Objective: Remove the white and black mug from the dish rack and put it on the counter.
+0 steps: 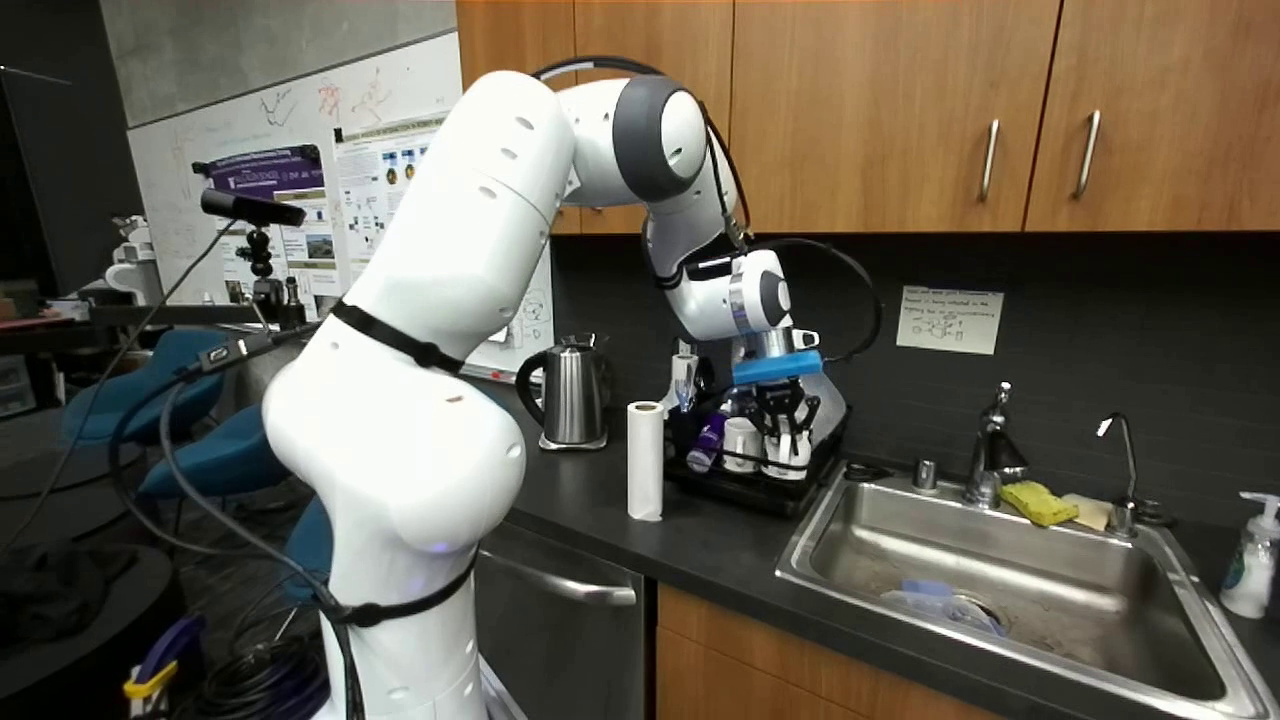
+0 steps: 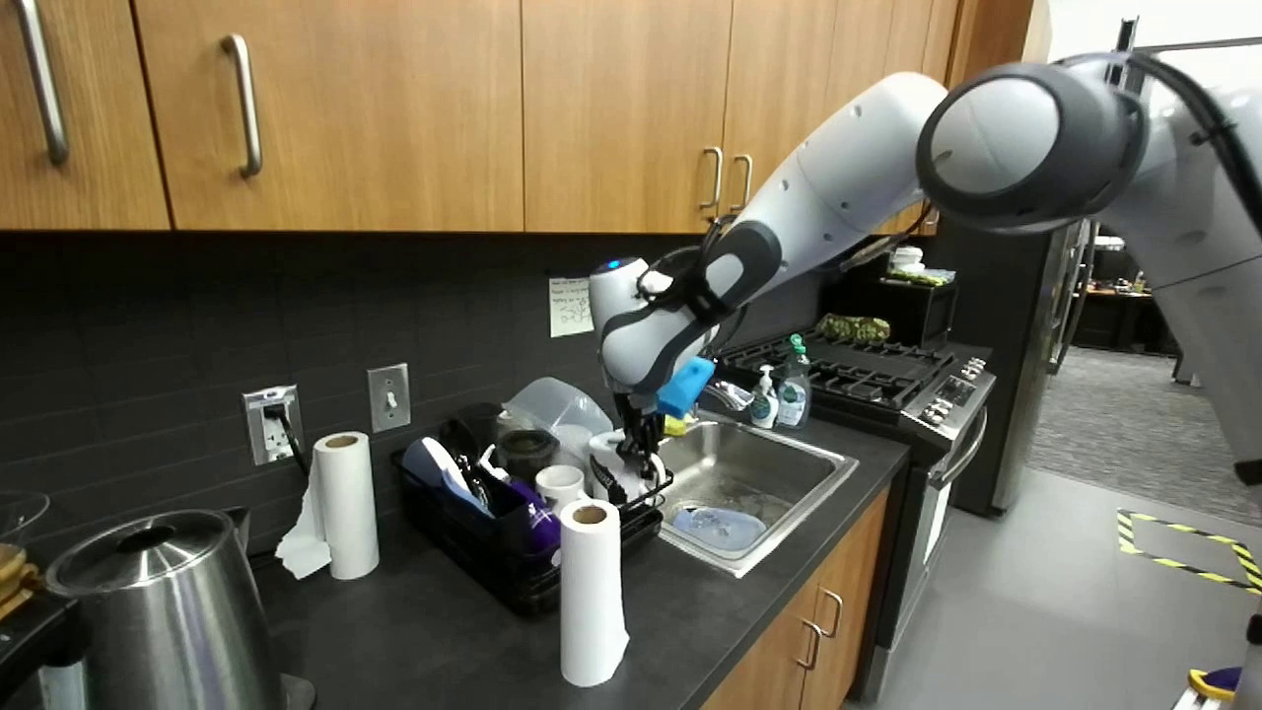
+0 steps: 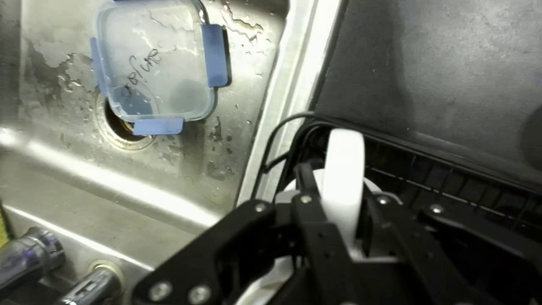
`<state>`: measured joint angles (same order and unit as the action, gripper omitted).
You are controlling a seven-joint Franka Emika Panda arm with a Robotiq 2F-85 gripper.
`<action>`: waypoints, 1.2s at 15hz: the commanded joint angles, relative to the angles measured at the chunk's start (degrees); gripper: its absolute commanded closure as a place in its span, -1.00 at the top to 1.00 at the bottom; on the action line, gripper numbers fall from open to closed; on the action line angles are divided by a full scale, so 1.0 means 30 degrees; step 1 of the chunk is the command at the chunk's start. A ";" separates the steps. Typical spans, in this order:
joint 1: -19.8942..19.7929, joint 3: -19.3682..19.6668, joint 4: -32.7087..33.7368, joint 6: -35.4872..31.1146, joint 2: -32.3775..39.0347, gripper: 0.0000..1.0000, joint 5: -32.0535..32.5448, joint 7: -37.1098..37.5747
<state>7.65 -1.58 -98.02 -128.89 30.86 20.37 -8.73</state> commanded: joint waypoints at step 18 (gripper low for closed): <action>-0.1622 0.0115 -0.5940 0.5948 -0.9934 -0.90 -0.0812 -0.0962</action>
<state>3.70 -1.18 -111.84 -112.92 6.11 19.31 -12.58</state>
